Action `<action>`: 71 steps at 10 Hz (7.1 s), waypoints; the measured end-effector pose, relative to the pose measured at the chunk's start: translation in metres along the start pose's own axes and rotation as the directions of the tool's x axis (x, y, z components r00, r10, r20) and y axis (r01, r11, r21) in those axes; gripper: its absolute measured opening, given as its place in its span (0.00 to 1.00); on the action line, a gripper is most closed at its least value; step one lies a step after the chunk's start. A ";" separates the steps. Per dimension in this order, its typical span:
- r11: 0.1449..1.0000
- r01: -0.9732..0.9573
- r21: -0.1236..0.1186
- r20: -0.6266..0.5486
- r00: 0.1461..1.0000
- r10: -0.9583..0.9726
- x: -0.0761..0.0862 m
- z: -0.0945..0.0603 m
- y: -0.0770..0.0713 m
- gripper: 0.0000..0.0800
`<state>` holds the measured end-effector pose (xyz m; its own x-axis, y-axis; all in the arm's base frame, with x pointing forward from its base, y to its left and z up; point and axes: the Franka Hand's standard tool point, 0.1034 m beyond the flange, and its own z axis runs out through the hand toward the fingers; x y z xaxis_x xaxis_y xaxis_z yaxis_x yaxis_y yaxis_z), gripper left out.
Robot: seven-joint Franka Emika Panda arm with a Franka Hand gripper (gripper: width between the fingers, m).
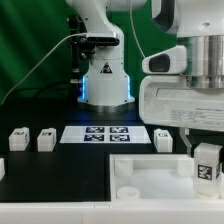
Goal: Assemble one leg
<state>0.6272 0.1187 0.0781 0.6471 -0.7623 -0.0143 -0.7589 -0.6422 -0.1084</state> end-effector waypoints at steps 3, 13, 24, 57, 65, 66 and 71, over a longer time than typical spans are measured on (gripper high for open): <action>0.893 -0.451 0.020 0.031 0.893 0.450 -0.003 0.002 -0.002 0.37; 0.989 -0.148 0.016 0.042 0.988 0.148 -0.009 0.008 0.004 0.81; 0.890 0.455 -0.040 0.012 0.891 -0.455 -0.004 0.005 -0.004 0.53; 0.919 0.395 -0.019 -0.026 0.918 -0.395 0.006 0.011 0.000 0.36; 0.726 -0.687 0.018 0.062 0.726 0.685 0.006 0.012 0.003 0.36; 0.682 -0.731 0.019 0.066 0.682 0.728 0.005 0.012 0.002 0.36; 0.739 -0.673 0.025 0.061 0.739 0.671 0.004 0.013 0.002 0.77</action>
Offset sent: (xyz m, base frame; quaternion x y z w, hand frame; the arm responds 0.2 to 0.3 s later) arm 0.0047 0.0113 -0.0155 0.0614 -0.0227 0.4557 0.8877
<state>0.6287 0.1154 0.0648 -0.0262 -0.9893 -0.1435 -0.9946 0.0402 -0.0958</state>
